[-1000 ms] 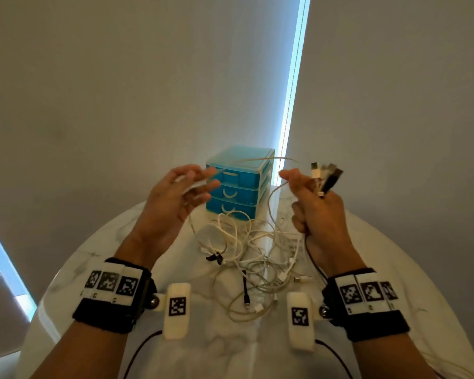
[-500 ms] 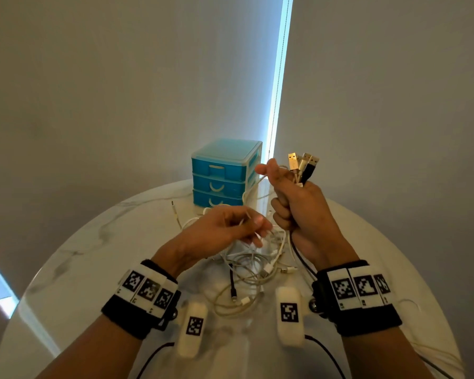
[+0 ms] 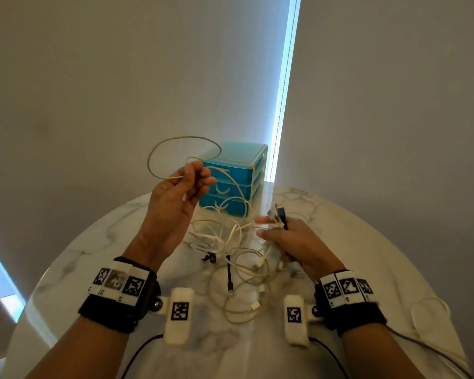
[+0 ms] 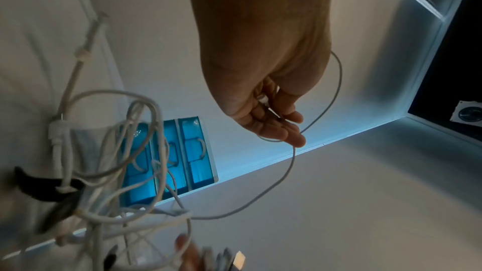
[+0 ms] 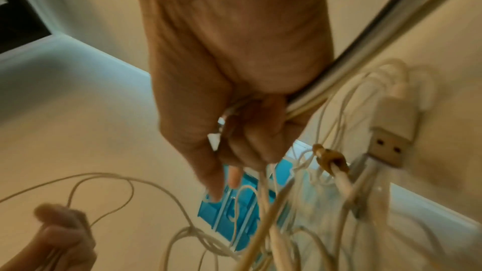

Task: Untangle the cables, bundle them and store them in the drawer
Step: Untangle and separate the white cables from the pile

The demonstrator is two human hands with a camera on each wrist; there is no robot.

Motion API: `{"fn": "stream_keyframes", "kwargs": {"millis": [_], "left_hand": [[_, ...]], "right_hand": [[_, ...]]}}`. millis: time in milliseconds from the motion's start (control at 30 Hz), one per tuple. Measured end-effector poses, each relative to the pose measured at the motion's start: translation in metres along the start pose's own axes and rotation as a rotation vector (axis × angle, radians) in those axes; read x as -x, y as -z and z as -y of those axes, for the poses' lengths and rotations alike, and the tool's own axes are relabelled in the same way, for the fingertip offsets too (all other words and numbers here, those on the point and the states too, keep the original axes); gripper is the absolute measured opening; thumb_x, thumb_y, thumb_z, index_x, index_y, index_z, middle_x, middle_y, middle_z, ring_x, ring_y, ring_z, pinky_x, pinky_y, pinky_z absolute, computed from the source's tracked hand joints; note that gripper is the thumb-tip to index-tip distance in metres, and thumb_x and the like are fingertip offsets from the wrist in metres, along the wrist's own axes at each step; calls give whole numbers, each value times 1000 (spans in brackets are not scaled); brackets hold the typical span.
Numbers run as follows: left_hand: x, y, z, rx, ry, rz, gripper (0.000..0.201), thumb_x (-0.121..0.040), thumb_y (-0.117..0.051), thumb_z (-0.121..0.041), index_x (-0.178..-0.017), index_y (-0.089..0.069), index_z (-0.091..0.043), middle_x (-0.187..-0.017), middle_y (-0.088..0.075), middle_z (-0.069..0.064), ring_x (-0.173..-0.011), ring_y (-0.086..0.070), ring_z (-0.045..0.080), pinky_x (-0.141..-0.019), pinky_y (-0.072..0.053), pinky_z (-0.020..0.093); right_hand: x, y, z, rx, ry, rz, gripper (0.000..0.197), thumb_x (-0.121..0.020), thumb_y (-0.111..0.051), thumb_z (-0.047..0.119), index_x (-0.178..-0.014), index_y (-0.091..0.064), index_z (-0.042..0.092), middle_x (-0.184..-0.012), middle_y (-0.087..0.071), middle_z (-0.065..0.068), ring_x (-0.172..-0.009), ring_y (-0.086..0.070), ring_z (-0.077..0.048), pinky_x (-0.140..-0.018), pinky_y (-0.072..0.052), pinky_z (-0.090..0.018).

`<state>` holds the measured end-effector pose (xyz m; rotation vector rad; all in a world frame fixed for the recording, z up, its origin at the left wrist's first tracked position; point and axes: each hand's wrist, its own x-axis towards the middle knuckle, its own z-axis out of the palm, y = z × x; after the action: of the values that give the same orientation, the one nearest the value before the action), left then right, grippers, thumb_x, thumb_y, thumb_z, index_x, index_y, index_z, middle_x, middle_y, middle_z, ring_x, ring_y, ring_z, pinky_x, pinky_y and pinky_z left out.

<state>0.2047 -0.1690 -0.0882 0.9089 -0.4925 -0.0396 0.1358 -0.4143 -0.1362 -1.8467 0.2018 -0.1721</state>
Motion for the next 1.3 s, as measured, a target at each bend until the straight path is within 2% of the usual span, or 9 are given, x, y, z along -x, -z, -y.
{"fn": "stream_keyframes", "kwargs": {"millis": [133, 233, 367, 567, 733, 900, 1033, 1133, 1300], "left_hand": [[4, -10, 8, 1, 37, 47, 26, -112, -47, -19, -116, -71, -10, -104, -76, 4, -93, -74, 12, -85, -59, 20], [5, -12, 7, -18, 43, 48, 27, -112, -48, -17, -123, -71, -8, -111, -77, 7, -97, -75, 14, -86, -60, 22], [7, -12, 9, -214, 153, 120, 40, -107, -57, -24, -146, -56, -13, -133, -74, 6, -118, -73, 22, -97, -59, 34], [20, -19, 38, -622, 503, 455, 52, -100, -67, -48, -148, -57, -30, -137, -71, -9, -128, -66, 8, -106, -57, 36], [20, -31, 43, -885, 432, 400, 61, -79, -77, -69, -126, -71, -31, -113, -79, -13, -101, -74, -1, -90, -62, 28], [19, -25, 52, -1013, 314, 288, 34, -80, -89, -52, -88, -81, -20, -84, -80, -4, -78, -74, 8, -85, -62, 38], [12, -7, 52, -1029, 247, 32, 12, -89, -82, -28, -89, -78, -17, -79, -80, -1, -74, -79, 13, -85, -66, 44], [7, 1, 48, -956, 254, -52, 34, -87, -87, -32, -112, -68, -19, -104, -78, 1, -84, -78, 15, -83, -67, 43], [7, -10, 48, -1056, 52, 140, 84, -74, -91, -59, -143, -43, -51, -149, -43, -15, -138, -44, 9, -113, -43, 36]], "right_hand": [[7, -25, 13, -68, 178, 37, 23, -93, -83, 28, -116, -81, 31, -62, -68, 20, -53, -61, 0, -52, -46, -11], [5, -35, 17, -87, 245, -127, 21, -90, -83, 49, -97, -86, 28, -81, -80, 3, -77, -74, -12, -82, -63, -35], [7, -11, 28, -338, 300, -363, 26, -90, -79, 55, -102, -85, 32, -58, -46, 11, -54, -39, -9, -53, -41, -22], [15, -1, 39, -409, 310, -360, 32, -89, -78, 53, -111, -84, 30, -63, -32, 5, -54, -26, -12, -46, -29, -27], [23, -6, 43, -294, 318, -275, 21, -100, -72, 39, -113, -84, 27, -52, -53, 21, -46, -44, 0, -51, -34, -17], [22, 6, 47, -385, 322, -306, 22, -97, -74, 42, -112, -84, 30, -64, -40, 6, -54, -29, -11, -47, -27, -27], [26, 45, 54, -701, 370, -432, 34, -97, -72, 45, -120, -81, 21, -65, -34, 6, -52, -24, -7, -44, -22, -23], [30, 59, 53, -812, 356, -428, 42, -99, -68, 49, -126, -77, 19, -64, -24, 7, -52, -19, -7, -45, -18, -24], [29, 40, 55, -838, 295, -295, 34, -104, -64, 43, -126, -77, 20, -64, -20, 7, -50, -18, -5, -44, -16, -23]]}}
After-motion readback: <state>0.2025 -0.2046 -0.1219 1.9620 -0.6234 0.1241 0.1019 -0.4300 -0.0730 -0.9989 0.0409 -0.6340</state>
